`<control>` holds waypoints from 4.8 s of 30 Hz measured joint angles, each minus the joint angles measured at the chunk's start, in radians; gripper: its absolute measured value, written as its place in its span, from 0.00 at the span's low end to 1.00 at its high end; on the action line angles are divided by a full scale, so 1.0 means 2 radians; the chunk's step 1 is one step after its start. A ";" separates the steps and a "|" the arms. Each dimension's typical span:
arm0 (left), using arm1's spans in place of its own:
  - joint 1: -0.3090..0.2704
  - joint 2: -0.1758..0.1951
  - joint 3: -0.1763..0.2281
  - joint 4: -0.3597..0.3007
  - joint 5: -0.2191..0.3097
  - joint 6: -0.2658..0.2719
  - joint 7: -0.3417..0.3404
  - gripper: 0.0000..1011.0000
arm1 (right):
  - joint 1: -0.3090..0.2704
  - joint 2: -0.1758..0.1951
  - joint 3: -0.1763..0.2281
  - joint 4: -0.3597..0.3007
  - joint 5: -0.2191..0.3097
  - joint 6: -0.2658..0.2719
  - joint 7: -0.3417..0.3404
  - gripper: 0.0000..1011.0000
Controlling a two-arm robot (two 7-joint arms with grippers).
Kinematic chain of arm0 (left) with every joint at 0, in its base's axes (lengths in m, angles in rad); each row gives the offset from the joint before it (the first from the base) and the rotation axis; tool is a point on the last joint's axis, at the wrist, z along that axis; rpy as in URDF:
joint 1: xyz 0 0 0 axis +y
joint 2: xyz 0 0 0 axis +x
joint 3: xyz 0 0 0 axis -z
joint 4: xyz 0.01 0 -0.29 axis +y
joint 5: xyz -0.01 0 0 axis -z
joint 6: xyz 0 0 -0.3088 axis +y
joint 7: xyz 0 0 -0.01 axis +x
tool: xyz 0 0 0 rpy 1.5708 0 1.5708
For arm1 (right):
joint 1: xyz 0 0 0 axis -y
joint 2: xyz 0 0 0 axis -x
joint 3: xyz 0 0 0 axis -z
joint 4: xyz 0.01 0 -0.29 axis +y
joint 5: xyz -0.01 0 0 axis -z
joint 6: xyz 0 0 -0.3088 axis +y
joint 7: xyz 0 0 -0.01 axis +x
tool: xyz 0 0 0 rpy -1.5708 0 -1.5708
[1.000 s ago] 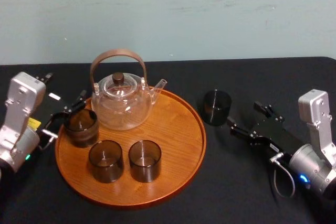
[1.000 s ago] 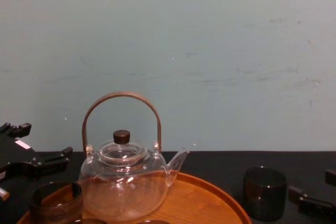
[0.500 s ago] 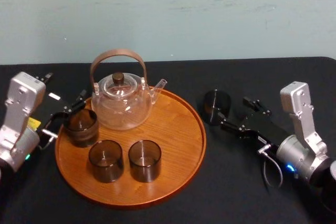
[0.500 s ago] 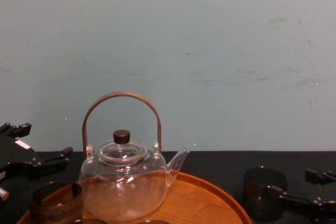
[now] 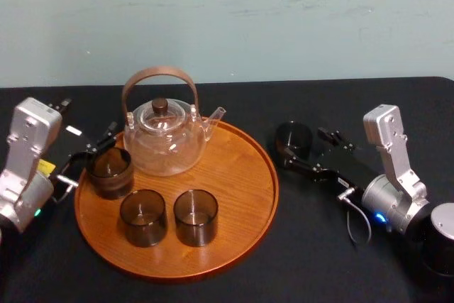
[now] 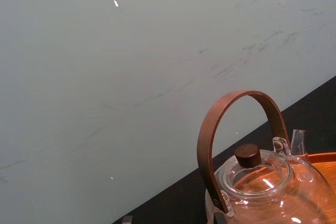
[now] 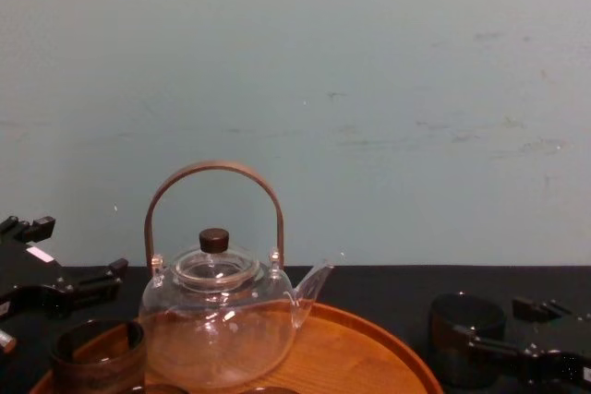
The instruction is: Pick up the glass from the table and place it on the tray.
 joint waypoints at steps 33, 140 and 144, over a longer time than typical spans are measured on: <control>0.000 0.000 0.000 0.000 0.000 0.000 0.000 0.99 | 0.084 -0.031 -0.019 0.126 -0.005 -0.040 0.033 0.99; 0.000 0.000 0.000 0.000 0.000 0.000 0.000 0.99 | 0.031 -0.001 -0.047 -0.015 0.018 -0.031 0.051 0.90; 0.000 0.000 0.000 0.000 0.000 0.000 0.000 0.99 | 0.033 -0.005 -0.053 -0.011 0.017 -0.032 0.053 0.90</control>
